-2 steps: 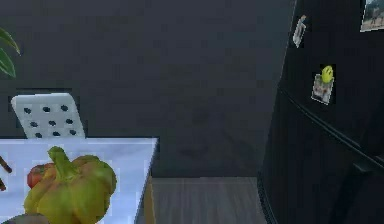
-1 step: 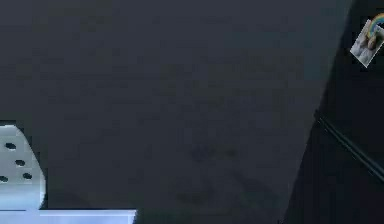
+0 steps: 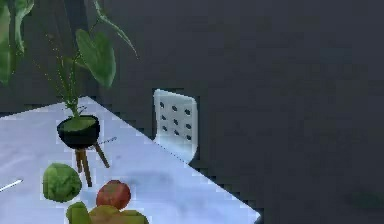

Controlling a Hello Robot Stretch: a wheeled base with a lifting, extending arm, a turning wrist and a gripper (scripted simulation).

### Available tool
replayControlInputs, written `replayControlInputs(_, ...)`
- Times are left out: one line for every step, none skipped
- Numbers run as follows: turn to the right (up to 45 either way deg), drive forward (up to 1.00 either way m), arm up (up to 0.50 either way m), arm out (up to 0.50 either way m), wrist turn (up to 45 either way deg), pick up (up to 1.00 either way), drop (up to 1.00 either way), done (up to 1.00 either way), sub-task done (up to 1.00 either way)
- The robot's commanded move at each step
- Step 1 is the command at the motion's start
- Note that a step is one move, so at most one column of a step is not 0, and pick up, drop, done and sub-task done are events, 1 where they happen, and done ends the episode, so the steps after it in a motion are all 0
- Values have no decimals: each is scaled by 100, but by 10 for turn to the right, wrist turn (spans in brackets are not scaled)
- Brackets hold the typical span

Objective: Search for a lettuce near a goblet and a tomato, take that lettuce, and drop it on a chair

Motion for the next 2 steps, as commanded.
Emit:
replayControlInputs(-450, 0, 0, 0, 0, 0, 0, 0, 0)
replayControlInputs(-450, 0, 0, 0, 0, 0, 0, 0, 0)
